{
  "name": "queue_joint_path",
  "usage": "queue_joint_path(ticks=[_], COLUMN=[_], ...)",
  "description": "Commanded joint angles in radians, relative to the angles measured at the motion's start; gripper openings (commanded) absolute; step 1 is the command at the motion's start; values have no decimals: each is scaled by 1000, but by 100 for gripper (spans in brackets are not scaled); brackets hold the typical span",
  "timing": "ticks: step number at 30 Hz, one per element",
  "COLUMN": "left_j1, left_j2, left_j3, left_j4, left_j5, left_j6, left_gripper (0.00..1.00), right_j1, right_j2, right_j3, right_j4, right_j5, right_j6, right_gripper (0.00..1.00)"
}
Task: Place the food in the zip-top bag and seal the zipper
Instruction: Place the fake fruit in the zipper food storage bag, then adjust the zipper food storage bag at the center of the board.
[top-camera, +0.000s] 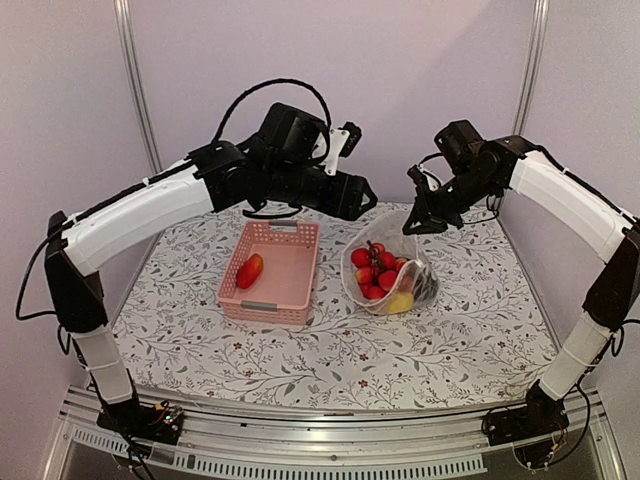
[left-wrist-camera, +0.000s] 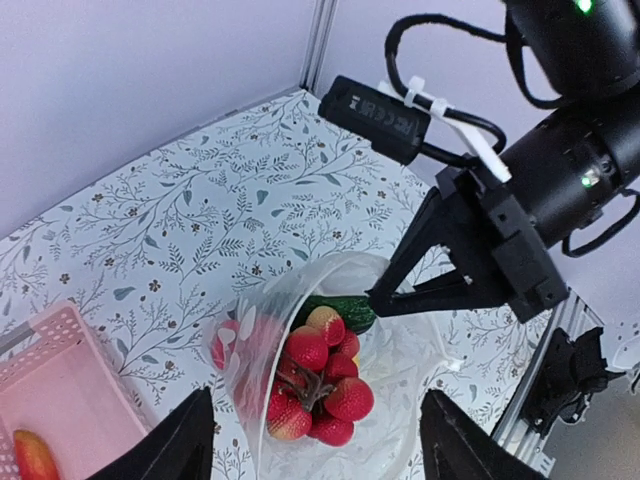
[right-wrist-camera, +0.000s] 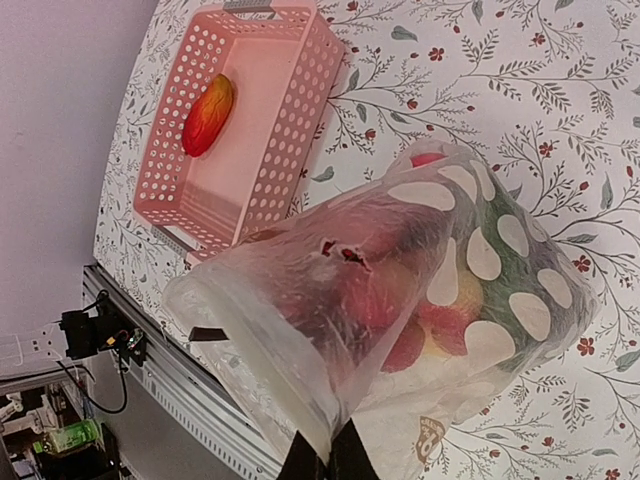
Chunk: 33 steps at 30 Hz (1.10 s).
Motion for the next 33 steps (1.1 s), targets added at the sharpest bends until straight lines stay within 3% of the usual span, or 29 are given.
queue_joint_path(ticks=[1, 6, 10, 14, 20, 25, 30, 33], left_j1=[7, 7, 14, 14, 17, 24, 37, 46], left_j2=[-172, -296, -345, -314, -224, -93, -18, 0], left_j3=[-135, -422, -630, -700, -647, -498, -400, -355], left_j4=[29, 13, 127, 244, 290, 157, 80, 75], left_j5=[-81, -91, 53, 179, 205, 174, 152, 160], left_j6=[-62, -237, -332, -367, -389, -404, -408, -389], left_gripper=[70, 66, 64, 63, 62, 55, 36, 15], right_j1=[-6, -5, -5, -5, -5, -5, -5, -5], right_j2=[-16, -19, -27, -33, -34, -34, -36, -41], right_j3=[-13, -29, -55, -80, -95, -90, -89, -89], right_j4=[48, 74, 93, 109, 117, 119, 111, 102], right_j5=[-40, -55, -61, -70, -73, -77, -68, -61], right_j6=[22, 42, 49, 51, 46, 45, 40, 34], right_gripper=[0, 0, 0, 0, 0, 0, 0, 0])
